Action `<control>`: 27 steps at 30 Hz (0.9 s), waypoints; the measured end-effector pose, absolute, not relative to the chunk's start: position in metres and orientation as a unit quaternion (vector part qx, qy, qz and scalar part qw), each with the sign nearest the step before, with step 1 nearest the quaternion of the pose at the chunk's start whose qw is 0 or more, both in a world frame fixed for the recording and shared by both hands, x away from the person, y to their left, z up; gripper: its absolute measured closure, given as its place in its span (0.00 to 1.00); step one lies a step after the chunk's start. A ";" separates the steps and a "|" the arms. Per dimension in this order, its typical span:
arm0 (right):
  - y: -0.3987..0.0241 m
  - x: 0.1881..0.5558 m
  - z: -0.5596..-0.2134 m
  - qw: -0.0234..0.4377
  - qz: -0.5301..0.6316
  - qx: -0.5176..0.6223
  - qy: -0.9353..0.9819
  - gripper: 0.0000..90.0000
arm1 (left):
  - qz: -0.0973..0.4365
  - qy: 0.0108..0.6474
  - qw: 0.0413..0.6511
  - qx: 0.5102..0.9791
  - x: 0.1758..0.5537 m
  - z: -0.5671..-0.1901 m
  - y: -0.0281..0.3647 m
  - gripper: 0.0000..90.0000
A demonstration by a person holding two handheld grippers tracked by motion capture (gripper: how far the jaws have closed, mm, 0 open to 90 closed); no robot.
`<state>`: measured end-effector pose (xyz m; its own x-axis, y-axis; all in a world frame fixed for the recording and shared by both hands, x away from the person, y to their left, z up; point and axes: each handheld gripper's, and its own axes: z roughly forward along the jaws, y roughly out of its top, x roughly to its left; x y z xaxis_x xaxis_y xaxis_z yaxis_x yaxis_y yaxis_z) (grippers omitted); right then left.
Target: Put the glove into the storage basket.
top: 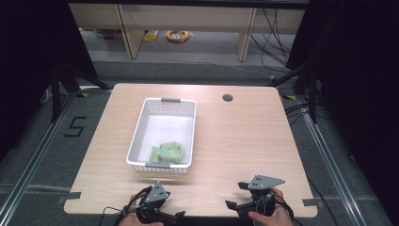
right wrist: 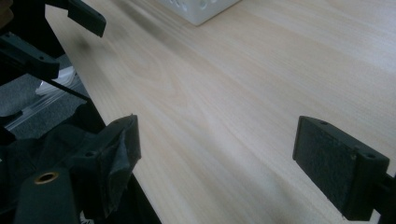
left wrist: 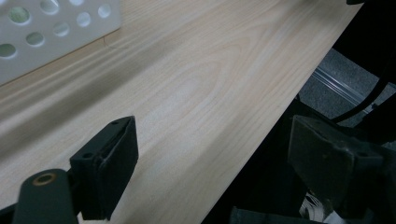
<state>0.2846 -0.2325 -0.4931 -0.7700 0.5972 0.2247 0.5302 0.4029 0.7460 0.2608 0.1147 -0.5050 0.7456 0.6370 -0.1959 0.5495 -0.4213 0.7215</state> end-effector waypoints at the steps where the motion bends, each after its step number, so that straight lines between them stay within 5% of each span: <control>1: -0.233 0.285 -0.495 0.044 0.431 0.328 0.839 0.18 | 0.051 0.353 0.410 0.840 0.260 -0.505 0.114 0.18; 27: -0.233 0.283 -0.497 0.052 0.416 0.332 0.845 0.18 | 0.057 0.347 0.397 0.848 0.264 -0.509 0.116 0.18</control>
